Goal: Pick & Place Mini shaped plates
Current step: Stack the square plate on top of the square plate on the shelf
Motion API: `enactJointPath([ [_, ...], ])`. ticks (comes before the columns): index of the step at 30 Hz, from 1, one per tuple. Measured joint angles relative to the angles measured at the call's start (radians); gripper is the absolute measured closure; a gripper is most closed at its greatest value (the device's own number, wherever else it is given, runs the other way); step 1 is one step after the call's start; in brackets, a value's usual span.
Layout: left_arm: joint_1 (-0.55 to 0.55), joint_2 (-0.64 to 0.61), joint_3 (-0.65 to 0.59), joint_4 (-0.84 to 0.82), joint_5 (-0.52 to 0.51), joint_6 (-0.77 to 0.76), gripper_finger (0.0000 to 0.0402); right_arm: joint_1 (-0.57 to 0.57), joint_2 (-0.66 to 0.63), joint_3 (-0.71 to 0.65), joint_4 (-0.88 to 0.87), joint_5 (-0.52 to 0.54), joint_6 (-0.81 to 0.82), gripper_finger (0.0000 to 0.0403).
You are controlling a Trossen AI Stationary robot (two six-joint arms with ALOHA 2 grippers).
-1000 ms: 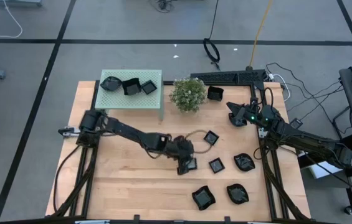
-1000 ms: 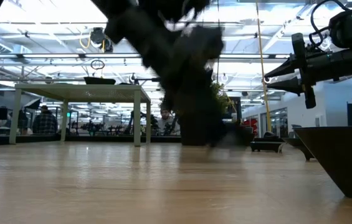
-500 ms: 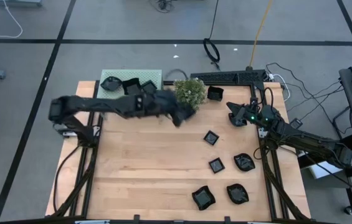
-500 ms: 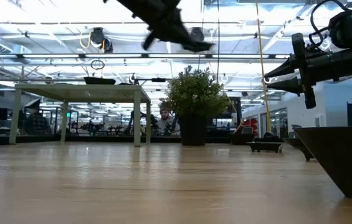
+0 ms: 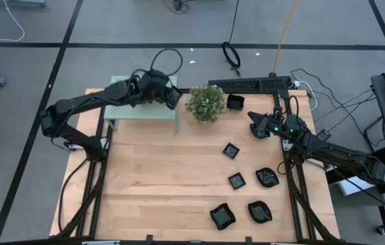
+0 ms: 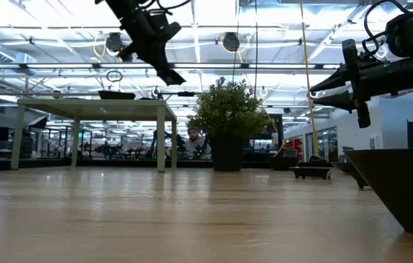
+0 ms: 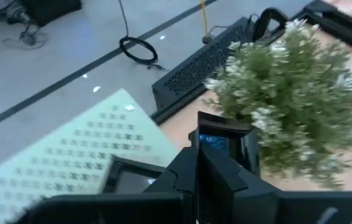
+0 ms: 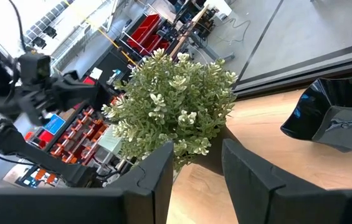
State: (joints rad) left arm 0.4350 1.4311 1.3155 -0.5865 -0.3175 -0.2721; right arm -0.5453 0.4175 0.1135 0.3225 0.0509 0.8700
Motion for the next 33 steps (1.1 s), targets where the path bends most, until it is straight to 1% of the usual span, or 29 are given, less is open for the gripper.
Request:
enactJointPath([
  [2, 0.043, 0.000, 0.000, 0.000, 0.051, 0.080, 0.0394, 0.000, 0.000, 0.000, 0.000, 0.000, 0.000, 0.0280],
  [5, 0.108, 0.000, 0.000, -0.012, 0.092, 0.167, 0.0396, 0.000, 0.000, 0.000, 0.000, 0.000, 0.000, 0.0280],
  [9, 0.203, 0.000, 0.000, -0.025, 0.200, 0.202, 0.0385, 0.000, 0.000, 0.000, 0.000, 0.000, 0.000, 0.0280],
  [12, 0.260, 0.001, 0.000, -0.030, 0.299, 0.241, 0.0385, 0.000, 0.000, 0.000, 0.000, 0.000, 0.000, 0.0280],
  [16, 0.308, 0.011, 0.000, -0.073, 0.396, 0.281, 0.0396, 0.000, 0.000, 0.000, 0.000, 0.000, 0.000, 0.0280],
  [20, 0.336, 0.009, 0.000, -0.117, 0.479, 0.306, 0.0393, 0.000, 0.000, 0.000, 0.000, 0.000, 0.000, 0.0280],
  [24, 0.348, 0.010, 0.000, -0.129, 0.494, 0.349, 0.0385, 0.000, 0.001, 0.000, 0.000, 0.000, 0.000, 0.0280],
  [30, 0.358, 0.010, 0.000, -0.129, 0.498, 0.362, 0.0392, 0.000, 0.001, 0.000, 0.000, 0.000, 0.000, 0.0280],
  [33, 0.356, 0.010, 0.000, -0.129, 0.498, 0.371, 0.0376, 0.000, 0.001, 0.000, 0.000, 0.000, 0.000, 0.0280],
])
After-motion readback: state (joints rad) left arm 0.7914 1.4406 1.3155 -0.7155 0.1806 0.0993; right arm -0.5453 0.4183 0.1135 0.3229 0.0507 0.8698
